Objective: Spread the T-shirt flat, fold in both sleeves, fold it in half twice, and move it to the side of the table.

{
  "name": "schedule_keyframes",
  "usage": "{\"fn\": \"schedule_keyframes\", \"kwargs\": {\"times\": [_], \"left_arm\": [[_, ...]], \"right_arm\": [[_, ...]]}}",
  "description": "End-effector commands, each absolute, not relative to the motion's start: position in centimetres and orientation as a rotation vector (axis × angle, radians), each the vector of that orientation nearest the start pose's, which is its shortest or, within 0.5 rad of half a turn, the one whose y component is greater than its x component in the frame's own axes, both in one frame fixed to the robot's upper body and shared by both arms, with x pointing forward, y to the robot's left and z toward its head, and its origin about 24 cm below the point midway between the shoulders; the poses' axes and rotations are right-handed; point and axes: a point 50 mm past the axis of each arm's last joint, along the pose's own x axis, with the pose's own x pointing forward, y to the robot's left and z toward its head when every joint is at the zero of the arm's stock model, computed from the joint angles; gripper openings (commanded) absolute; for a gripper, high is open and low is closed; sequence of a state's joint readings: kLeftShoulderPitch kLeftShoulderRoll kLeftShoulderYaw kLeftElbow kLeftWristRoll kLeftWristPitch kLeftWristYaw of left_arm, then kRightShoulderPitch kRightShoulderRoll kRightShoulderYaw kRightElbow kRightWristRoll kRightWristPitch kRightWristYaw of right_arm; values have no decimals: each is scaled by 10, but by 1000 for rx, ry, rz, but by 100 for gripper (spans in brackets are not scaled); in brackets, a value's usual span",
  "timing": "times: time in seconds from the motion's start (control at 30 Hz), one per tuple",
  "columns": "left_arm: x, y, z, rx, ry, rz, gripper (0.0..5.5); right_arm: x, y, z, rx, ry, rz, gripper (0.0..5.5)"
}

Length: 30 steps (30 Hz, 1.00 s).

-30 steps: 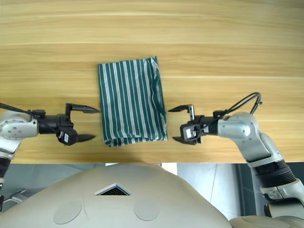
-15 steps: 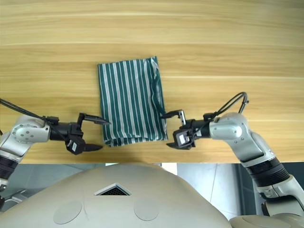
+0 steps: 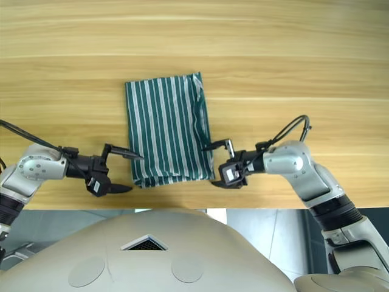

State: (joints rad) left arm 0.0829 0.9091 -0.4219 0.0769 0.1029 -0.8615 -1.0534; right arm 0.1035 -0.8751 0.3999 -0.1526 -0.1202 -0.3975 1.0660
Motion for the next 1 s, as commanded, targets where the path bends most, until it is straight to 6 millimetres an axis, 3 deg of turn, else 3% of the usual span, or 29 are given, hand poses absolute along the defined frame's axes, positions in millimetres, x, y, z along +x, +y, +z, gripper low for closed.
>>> {"fn": "schedule_keyframes", "kwargs": {"times": [0.03, 0.77, 0.9, 1.0], "left_arm": [[151, 198, 23, 991, 28, -1792, 492], [155, 203, 24, 979, 28, -1803, 95], [157, 203, 25, 976, 23, -1801, 39], [158, 202, 26, 971, 15, -1797, 19]], "right_arm": [[166, -180, 29, -957, 263, 1615, 490], [162, -170, 26, -908, 230, 1634, 71], [163, -170, 26, -905, 227, 1634, 13], [163, -170, 27, -903, 226, 1634, 7]]}}
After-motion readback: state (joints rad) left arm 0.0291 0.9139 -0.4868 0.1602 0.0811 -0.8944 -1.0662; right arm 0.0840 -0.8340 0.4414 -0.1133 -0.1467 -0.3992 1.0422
